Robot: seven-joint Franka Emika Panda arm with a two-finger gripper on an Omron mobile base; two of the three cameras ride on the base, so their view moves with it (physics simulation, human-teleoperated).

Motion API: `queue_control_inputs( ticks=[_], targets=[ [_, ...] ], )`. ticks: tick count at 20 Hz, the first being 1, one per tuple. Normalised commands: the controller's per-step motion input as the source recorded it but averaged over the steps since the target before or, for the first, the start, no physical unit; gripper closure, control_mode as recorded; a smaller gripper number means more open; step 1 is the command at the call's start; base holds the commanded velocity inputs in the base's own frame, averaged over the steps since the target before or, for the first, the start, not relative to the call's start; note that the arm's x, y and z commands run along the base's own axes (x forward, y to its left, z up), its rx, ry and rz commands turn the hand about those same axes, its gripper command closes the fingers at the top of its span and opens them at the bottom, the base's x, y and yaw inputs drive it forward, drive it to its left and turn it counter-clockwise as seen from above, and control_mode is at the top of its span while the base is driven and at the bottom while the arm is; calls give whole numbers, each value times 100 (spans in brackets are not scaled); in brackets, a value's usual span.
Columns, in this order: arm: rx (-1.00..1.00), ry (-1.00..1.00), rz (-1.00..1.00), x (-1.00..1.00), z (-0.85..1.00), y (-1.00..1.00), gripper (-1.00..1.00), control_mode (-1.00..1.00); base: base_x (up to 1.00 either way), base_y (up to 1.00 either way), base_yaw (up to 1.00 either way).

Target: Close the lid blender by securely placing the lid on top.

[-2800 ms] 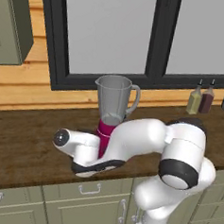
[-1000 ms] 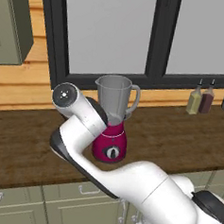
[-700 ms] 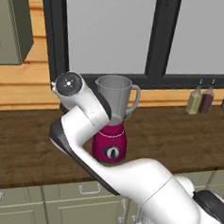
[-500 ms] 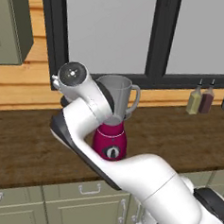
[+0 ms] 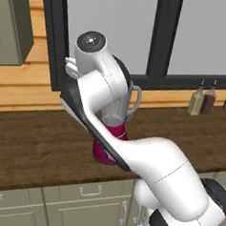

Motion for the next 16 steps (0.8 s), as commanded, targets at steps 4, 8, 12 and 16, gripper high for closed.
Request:
queue_control_inputs(
  ticks=[4,8,12,16],
  targets=[
    [4,11,0,0,23,-53,100,-100,0,0,0],
    [7,9,0,0,9,-52,100,-100,0,0,0],
    [8,9,0,6,0,-56,100,-100,0,0,0],
    [8,11,0,19,0,-53,100,-100,0,0,0]
  ],
)
